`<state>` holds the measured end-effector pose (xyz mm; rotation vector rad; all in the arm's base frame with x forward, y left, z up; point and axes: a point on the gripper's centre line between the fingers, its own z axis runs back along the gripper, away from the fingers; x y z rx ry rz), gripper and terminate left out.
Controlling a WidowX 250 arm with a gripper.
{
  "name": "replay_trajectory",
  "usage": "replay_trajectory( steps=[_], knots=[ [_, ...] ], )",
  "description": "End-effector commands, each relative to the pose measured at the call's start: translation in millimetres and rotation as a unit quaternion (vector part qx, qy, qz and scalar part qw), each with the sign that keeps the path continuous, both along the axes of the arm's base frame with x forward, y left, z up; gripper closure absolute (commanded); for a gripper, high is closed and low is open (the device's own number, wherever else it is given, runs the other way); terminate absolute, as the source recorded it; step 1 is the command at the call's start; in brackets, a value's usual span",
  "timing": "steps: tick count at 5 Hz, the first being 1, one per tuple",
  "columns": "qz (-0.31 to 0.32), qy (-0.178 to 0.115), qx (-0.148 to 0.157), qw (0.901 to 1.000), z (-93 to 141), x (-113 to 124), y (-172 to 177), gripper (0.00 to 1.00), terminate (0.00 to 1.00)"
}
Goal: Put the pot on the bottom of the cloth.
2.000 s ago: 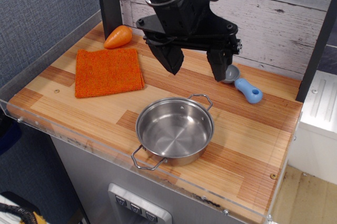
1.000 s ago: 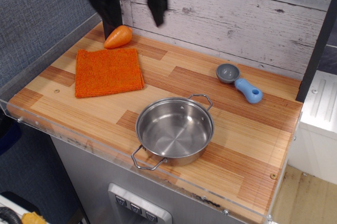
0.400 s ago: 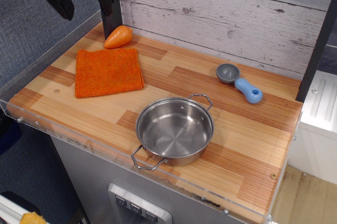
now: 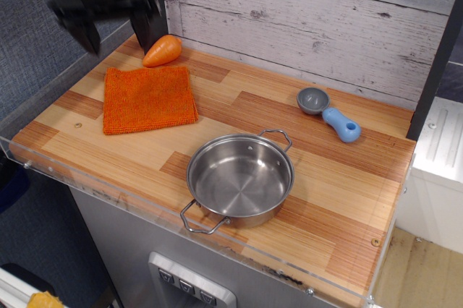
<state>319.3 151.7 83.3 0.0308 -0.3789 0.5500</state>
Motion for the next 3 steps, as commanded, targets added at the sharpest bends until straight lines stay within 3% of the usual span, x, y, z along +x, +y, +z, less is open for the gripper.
replay_trajectory(
  steps=[1,3],
  knots=[
    [-0.005,0.005,0.004,1.0,-20,14,-10,0.0,0.0],
    [0.011,0.021,0.002,0.9997,-39,11,-3,0.0,0.0]
  ],
)
